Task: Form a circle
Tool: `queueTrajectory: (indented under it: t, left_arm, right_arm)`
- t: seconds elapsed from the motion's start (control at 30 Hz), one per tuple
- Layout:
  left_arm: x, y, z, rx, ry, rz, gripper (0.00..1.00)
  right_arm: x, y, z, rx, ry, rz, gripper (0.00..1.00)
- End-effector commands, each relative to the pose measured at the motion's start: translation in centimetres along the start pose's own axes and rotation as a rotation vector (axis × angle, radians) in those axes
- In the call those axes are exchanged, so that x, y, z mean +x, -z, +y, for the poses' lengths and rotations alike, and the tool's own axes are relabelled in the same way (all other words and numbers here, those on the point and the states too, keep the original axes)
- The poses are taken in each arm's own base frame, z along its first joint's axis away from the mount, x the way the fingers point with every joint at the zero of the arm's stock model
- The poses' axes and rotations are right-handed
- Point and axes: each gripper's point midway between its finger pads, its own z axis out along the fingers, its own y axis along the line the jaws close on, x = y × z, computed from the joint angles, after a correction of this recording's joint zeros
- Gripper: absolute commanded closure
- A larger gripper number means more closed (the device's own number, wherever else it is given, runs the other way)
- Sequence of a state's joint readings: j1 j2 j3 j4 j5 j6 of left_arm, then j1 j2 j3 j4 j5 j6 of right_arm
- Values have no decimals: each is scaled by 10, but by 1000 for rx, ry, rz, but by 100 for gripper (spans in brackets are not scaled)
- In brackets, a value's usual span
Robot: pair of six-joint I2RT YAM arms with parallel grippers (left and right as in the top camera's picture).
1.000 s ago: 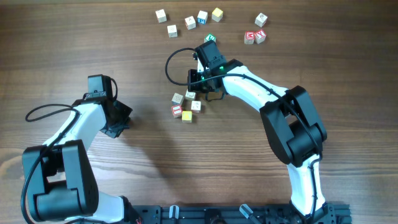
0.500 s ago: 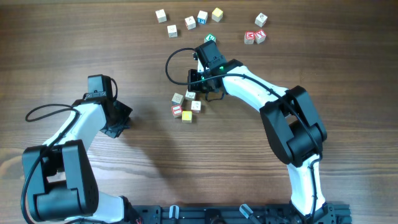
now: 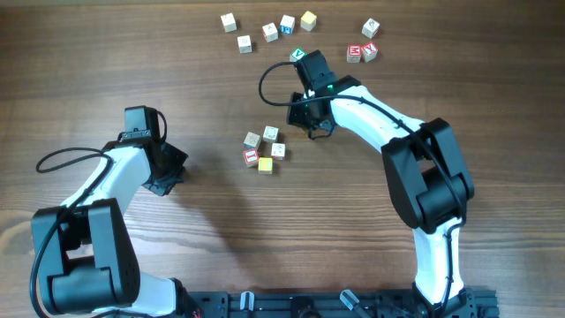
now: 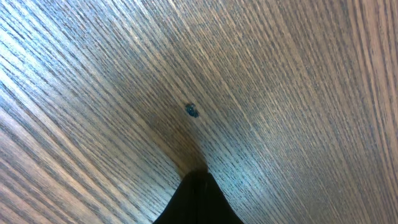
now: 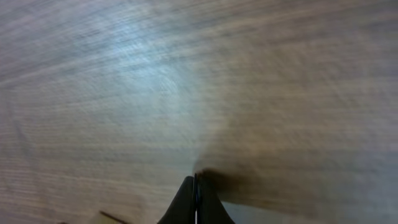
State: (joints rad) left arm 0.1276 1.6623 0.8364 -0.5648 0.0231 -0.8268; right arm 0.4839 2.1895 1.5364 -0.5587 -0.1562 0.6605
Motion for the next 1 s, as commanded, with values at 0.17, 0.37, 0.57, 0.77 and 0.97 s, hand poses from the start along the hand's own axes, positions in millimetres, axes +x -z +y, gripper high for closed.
queueTrajectory:
  t: [0.17, 0.37, 0.57, 0.77, 0.97]
  left_arm:
    - [5, -13, 28, -104, 1, 7, 96]
    - [5, -13, 28, -104, 0, 7, 96]
    - [5, -13, 28, -104, 0, 6, 96]
    - [5, -13, 28, -104, 0, 6, 96]
    - [5, -13, 28, -104, 0, 6, 96]
  right_arm:
    - [27, 8, 30, -137, -30, 136, 96]
    - [34, 11, 41, -203, -26, 181, 95]
    - [38, 12, 46, -228, -27, 201, 95]
    - [40, 14, 48, -244, -27, 215, 95]
    - [43, 15, 50, -258, -29, 231, 95]
